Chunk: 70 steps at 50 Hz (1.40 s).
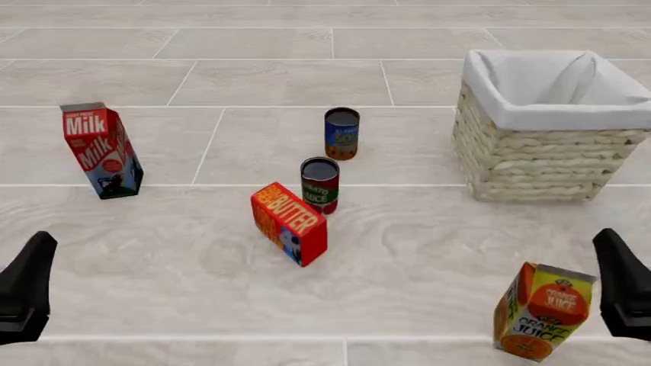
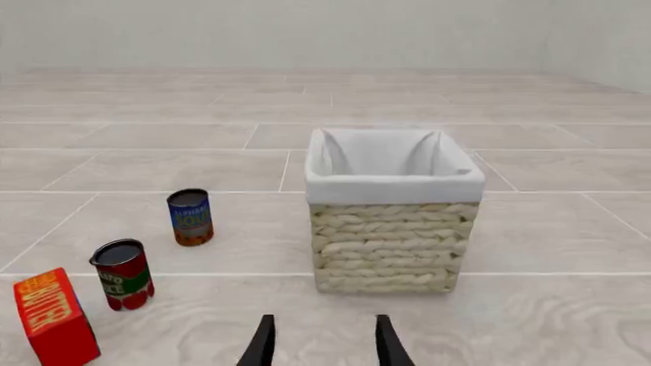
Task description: Pick the cream cheese and place it in the basket.
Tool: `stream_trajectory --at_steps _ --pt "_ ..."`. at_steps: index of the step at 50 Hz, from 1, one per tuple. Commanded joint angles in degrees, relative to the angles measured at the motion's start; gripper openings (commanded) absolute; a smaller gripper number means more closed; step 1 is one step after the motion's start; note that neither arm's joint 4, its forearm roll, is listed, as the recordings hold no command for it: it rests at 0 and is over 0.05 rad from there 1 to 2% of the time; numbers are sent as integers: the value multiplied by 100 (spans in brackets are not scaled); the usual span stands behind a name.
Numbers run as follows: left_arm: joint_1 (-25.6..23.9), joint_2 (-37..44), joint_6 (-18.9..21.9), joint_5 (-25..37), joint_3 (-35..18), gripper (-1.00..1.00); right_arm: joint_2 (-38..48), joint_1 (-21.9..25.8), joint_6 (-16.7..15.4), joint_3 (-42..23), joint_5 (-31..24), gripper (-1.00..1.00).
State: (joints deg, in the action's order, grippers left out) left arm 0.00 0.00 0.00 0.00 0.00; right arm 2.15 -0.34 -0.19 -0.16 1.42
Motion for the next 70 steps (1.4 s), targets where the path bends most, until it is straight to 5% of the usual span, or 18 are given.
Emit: stream_trajectory --at_steps 1,3,4,8,11,35,40,42,45,55,62,70 --pt "0 0 0 0 0 100 -183 -52 26 -219 -253 100" --pt "0 0 0 0 0 100 -186 -53 -33 -294 -325 100" --pt "0 0 0 0 0 100 -190 -42 -309 -373 -397 100" --pt "0 0 0 0 0 100 -203 -272 43 -691 -674 100" --pt "0 0 0 0 0 100 -205 -218 -172 -952 -882 100" --pt "0 0 0 0 0 100 484 -179 -236 -2803 -2363 100" --pt "0 0 0 0 0 100 710 -239 -581 -3303 -3007 100" --pt "0 0 0 0 0 100 679 -353 -382 -3497 -3211 100" --pt "0 0 0 0 0 100 670 -426 -837 -3596 -3618 100" --pt "0 0 0 0 0 100 532 -289 -1036 -3970 -5106 100" --pt "0 0 0 0 0 100 531 -462 -1631 -4592 -6369 100" --pt "0 0 0 0 0 100 918 -923 -2205 -5132 -7071 100"
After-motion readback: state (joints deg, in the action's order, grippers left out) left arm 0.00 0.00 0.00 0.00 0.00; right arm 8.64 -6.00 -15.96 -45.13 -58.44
